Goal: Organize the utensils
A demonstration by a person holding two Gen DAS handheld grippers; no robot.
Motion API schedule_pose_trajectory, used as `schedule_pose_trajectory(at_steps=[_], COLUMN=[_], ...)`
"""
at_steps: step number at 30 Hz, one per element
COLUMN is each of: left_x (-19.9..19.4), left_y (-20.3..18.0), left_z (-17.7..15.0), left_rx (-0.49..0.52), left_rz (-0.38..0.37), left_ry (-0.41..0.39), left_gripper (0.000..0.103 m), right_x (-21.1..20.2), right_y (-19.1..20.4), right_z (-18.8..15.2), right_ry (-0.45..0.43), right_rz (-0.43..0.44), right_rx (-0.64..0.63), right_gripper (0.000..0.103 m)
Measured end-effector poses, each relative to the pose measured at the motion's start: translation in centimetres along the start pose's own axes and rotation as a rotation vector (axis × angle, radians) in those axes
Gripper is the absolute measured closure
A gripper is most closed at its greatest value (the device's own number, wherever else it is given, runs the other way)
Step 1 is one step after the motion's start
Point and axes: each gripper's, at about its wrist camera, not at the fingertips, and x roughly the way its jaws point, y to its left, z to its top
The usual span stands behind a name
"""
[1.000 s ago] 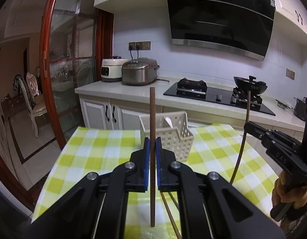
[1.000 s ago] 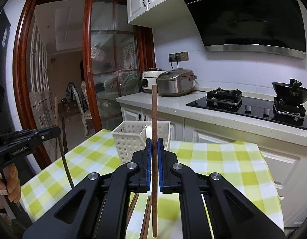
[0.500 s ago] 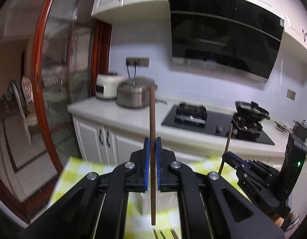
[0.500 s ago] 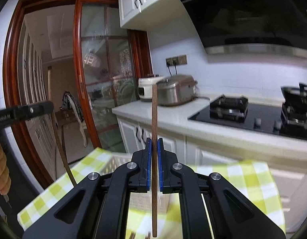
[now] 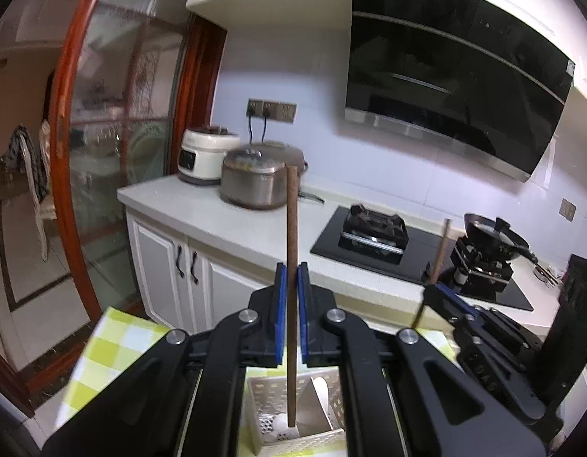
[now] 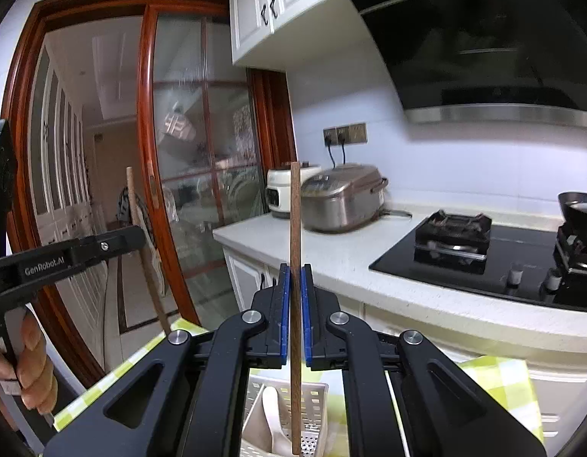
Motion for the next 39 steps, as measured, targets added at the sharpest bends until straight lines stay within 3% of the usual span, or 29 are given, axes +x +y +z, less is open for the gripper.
schedule_pose_trajectory(at_steps=[9, 14, 17, 20, 22, 24, 26, 28, 34, 39], left_x=[3.7, 3.4, 2.0, -0.3, -2.3, -4.3, -6.3, -8.4, -12.5, -15.1], left_y=[0.9, 2.1, 2.4, 2.4, 2.4, 2.4, 2.5, 2.5, 1.9, 1.1], left_z=[-5.1, -5.8, -5.3, -4.6, -4.7, -5.1, -6.1, -7.8, -12.7, -16.9], left_rx=[0.011, -0.006, -0.008, 0.005, 0.007, 0.001, -0.011, -0.021, 0.023, 0.054], left_rz=[0.004, 0.045, 0.063, 0.084, 0.104, 0.125, 0.135, 0.154, 0.203, 0.236], left_ry=[0.148, 0.157, 0.128, 0.085, 0.049, 0.014, -0.010, -0.032, -0.043, -0.018], left_gripper=[0.097, 0.094, 0.077, 0.066, 0.046, 0.034, 0.021, 0.008, 0.005, 0.005], right_x=[4.0, 3.8, 2.4, 0.2, -1.6, -3.7, -5.6, -7.5, -11.9, -15.2], right_y=[0.2, 0.6, 0.3, 0.0, 0.0, 0.3, 0.7, 1.0, 2.6, 2.2], right_z=[-5.1, -5.6, -5.1, -4.4, -4.3, -4.6, -5.3, -6.4, -11.7, -16.7], right_ry=[0.187, 0.206, 0.185, 0.149, 0.131, 0.124, 0.121, 0.123, 0.175, 0.204], right_rz=[0.009, -0.011, -0.020, -0.027, -0.026, -0.026, -0.026, -0.017, -0.016, -0.030], right_rx=[-0.041, -0.036, -0.028, -0.014, -0.011, -0.017, -0.030, -0.045, -0.092, 0.002], right_gripper=[0.097, 0.093, 0.090, 0.070, 0.067, 0.067, 0.058, 0.039, 0.033, 0.031])
